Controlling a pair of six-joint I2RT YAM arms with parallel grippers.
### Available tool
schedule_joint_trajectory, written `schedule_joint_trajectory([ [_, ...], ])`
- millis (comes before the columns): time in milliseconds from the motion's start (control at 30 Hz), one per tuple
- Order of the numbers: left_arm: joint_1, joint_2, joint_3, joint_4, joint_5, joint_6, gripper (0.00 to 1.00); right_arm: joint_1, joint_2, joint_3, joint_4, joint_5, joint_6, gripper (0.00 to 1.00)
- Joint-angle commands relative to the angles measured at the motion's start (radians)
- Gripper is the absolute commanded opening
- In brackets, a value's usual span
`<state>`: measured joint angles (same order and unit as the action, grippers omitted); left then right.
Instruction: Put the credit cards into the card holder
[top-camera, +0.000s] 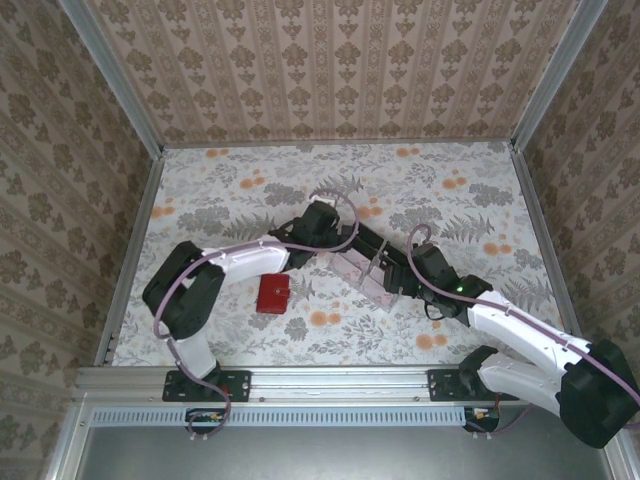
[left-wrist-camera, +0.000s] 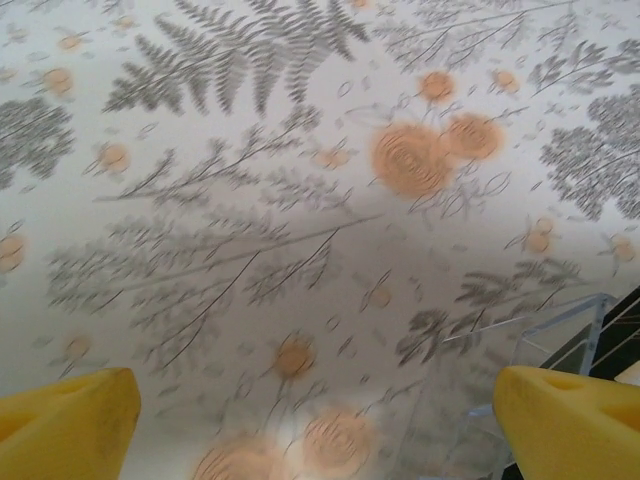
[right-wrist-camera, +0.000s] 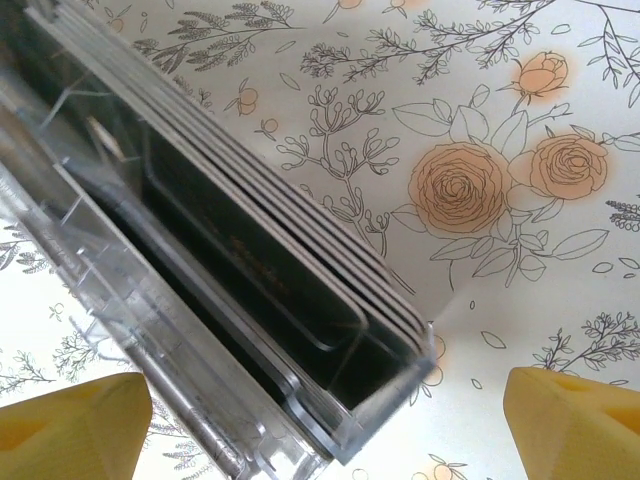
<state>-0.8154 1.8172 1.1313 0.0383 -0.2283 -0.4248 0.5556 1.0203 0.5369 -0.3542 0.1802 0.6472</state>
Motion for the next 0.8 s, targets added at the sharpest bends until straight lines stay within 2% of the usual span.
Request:
schedule_joint_trajectory([
  [0,0.009,0.066,0.088,-0.039,0.046,0.057,1.0,0.007,-0.03,-0.006,-0.003,0.015,0.038,0.93],
  [200,0.035,0.059,0.168,-0.074,0.095,0.064,1.0,0.009,-0.106,-0.009,-0.073,-0.029,0.045,0.93],
  [467,0.065,-0.145,0.042,-0.081,0.14,0.015,1.0,0.026,-0.227,-0.036,-0.186,-0.148,0.046,0.89],
  [667,0.115,-0.338,-0.123,-0.099,0.097,-0.041,1.0,0.141,-0.162,-0.027,-0.187,-0.173,0.079,0.88],
  [767,0.149,-0.432,-0.194,-0.135,0.063,-0.049,1.0,0.213,-0.088,-0.017,-0.113,-0.157,0.108,0.88],
])
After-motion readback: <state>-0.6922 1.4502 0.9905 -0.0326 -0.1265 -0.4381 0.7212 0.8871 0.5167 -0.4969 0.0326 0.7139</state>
